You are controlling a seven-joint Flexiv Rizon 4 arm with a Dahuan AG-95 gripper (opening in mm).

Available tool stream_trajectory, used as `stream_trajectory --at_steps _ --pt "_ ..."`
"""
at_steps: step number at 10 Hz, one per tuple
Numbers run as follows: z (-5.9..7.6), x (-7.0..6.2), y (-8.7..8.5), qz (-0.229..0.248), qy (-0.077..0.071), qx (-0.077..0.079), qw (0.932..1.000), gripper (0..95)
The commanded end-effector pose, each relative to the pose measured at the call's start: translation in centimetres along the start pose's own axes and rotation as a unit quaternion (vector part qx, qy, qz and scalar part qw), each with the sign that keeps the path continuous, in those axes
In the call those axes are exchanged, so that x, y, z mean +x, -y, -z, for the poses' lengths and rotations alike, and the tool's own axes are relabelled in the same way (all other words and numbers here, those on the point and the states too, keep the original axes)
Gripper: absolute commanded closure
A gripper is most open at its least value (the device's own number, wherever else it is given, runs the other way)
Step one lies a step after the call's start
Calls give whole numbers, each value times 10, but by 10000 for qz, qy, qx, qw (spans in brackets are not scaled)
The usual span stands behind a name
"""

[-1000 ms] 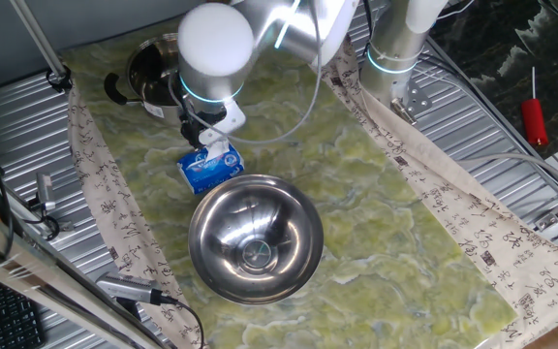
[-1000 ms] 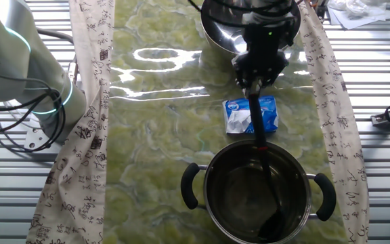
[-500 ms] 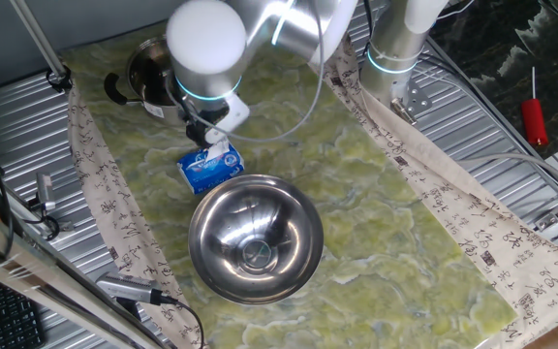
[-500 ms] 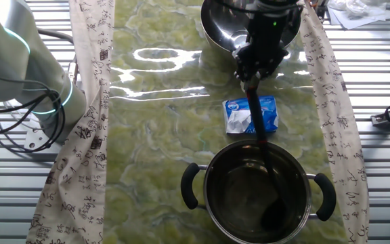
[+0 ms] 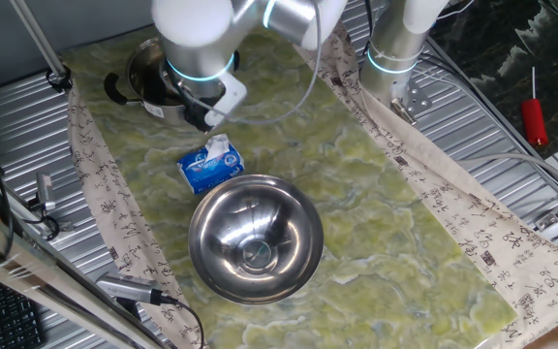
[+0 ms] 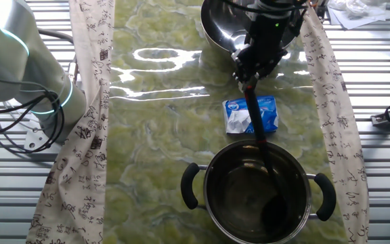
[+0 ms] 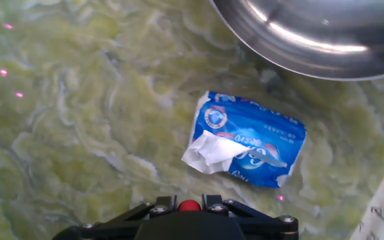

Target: Scoop water with a large spoon from one bowl to another

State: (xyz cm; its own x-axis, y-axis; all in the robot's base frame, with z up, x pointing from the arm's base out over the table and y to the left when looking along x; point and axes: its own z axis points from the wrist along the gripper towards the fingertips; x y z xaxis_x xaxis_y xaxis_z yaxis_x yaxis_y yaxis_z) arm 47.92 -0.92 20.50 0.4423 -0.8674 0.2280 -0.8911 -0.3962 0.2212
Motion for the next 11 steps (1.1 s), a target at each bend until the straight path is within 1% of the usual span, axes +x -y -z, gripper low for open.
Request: stream_trajectory --at_steps 1,3,4,5,6,7,9,10,11 --pt "1 0 -1 441 87 17 9990 950" --pt "2 -1 -2 846 239 92 9961 950" --pt "3 -1 -2 920 240 80 9954 950" --pt "4 -2 -2 1000 280 104 9945 950" --pt "5 -2 -2 1028 269 114 9943 950" --pt "5 -2 -2 1039 196 93 9943 950" --pt "6 -1 -1 1081 202 95 9939 950" --pt "6 -2 0 1336 189 142 9907 950" --pt "6 -2 0 1465 195 176 9889 760"
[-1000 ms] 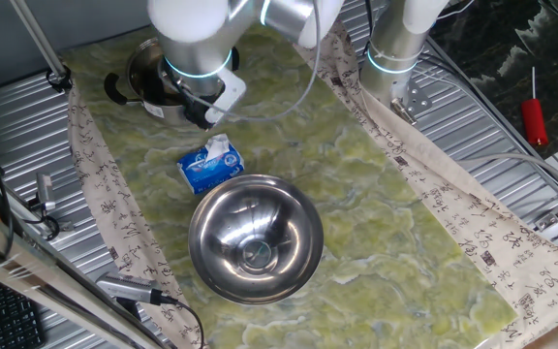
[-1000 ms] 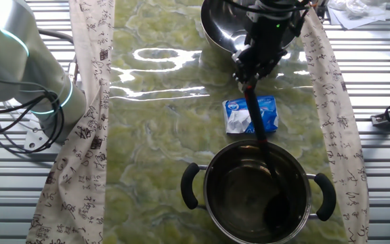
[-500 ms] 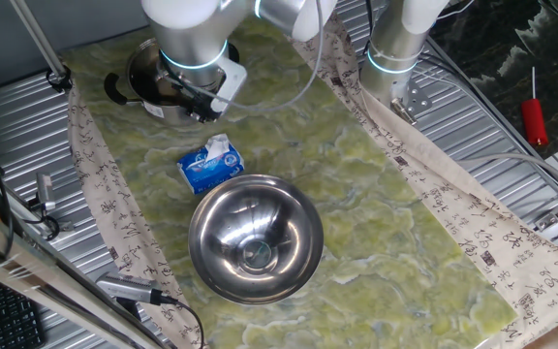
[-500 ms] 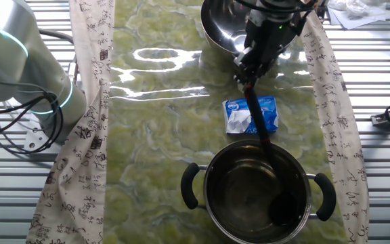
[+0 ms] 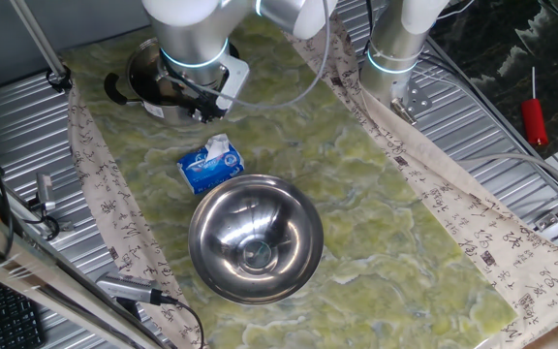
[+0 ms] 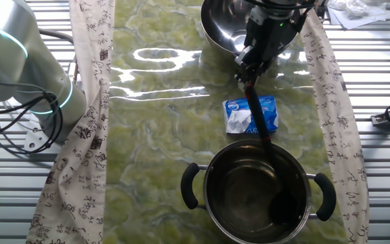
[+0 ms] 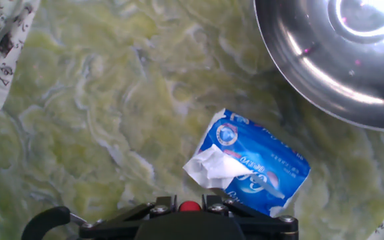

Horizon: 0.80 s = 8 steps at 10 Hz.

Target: Scoop water with a large spoon from one bowl to another

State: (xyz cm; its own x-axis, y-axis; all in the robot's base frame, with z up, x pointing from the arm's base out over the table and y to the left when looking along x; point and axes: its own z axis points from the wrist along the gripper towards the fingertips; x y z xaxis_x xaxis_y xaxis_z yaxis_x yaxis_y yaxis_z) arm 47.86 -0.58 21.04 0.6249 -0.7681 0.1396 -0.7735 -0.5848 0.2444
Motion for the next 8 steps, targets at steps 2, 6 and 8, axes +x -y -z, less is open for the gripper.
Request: stream_trajectory --at_steps 2,6,8 --pt "1 0 0 472 -2 132 9988 380" --pt "9 5 9 401 -8 177 9990 380" --pt "14 7 14 23 -161 250 9996 380"
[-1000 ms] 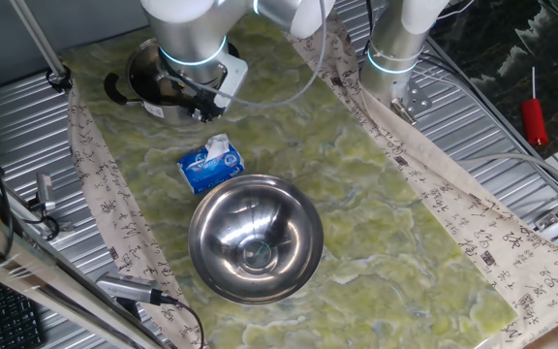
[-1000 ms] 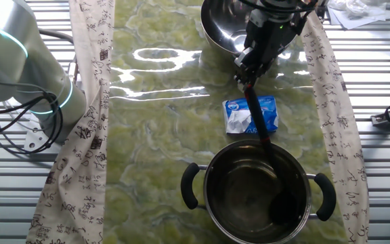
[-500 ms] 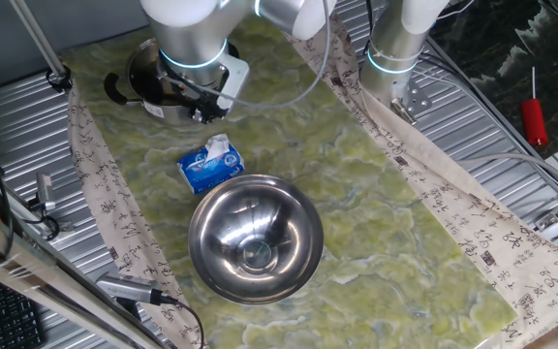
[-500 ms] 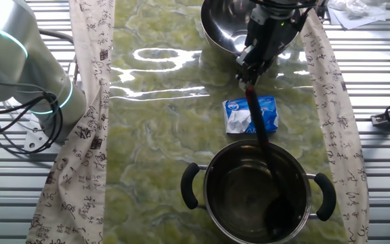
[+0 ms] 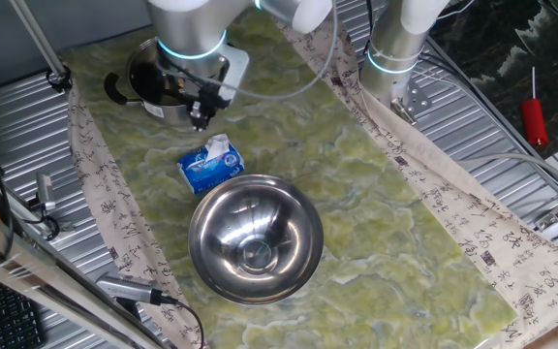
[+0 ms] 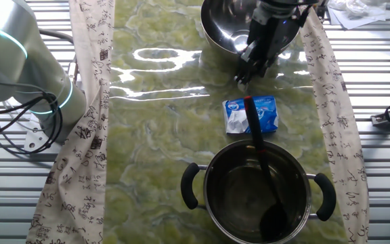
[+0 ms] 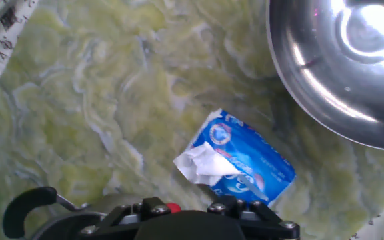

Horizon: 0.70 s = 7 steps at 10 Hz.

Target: Scoop water with a large spoon from one bowl to another

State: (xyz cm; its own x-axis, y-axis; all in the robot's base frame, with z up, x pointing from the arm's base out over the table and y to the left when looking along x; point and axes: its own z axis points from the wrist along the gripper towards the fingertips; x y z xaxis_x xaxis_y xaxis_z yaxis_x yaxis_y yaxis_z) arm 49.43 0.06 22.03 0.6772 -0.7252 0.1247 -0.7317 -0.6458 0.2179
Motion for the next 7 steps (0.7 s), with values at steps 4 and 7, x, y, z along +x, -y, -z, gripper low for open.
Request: stream_trajectory --at_steps 4,7 --pt "5 5 -9 -2463 -791 847 9623 570" --pt "11 13 -29 -3645 -1279 1372 9121 570"
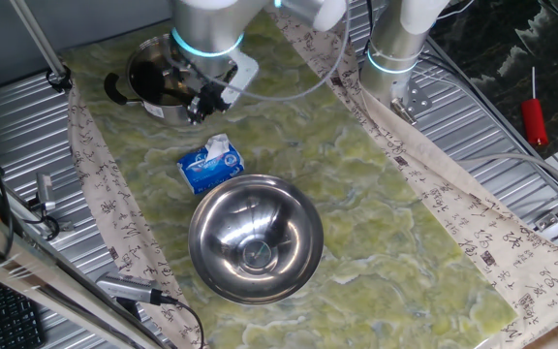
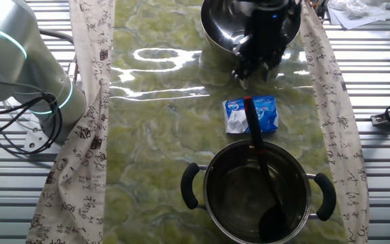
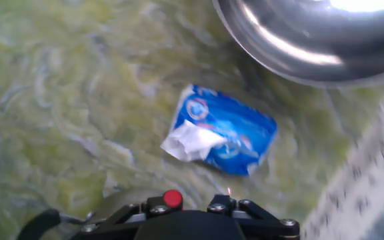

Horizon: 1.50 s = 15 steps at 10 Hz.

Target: Scoop water with a large spoon from one bowl to another

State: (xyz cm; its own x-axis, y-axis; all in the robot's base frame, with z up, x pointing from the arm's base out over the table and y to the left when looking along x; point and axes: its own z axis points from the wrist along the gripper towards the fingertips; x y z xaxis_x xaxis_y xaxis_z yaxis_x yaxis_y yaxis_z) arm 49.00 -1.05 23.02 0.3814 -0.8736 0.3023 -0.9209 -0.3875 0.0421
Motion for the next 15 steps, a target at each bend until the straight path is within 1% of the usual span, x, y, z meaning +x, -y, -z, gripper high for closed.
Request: stream_trajectory --at_steps 1,2,3,4,5,6,7,8,9,10,12,13,14,15 --pt "5 13 -12 -2125 -717 849 9708 570" --pt "4 13 -12 -2229 -864 817 9676 570" --pt "4 13 -11 -2202 -797 762 9692 570" --pt "4 13 -11 -2187 -663 628 9715 570" --pt "4 13 -11 -2202 -588 556 9721 570" --pt "4 13 -11 -2189 -516 435 9734 570" --pt "4 13 -11 -2203 -486 338 9736 570" --pt "4 13 -11 -2228 -432 85 9739 570" --pt "3 13 -11 -2222 -425 -31 9741 570" --pt "3 13 -12 -2216 -405 -54 9743 570" --pt "3 13 -10 -2350 -317 75 9715 570" --pt "4 12 -9 -2342 -285 107 9717 570" --pt "4 12 -9 -2362 -247 104 9713 570" --pt "6 11 -9 -2425 -138 83 9700 570"
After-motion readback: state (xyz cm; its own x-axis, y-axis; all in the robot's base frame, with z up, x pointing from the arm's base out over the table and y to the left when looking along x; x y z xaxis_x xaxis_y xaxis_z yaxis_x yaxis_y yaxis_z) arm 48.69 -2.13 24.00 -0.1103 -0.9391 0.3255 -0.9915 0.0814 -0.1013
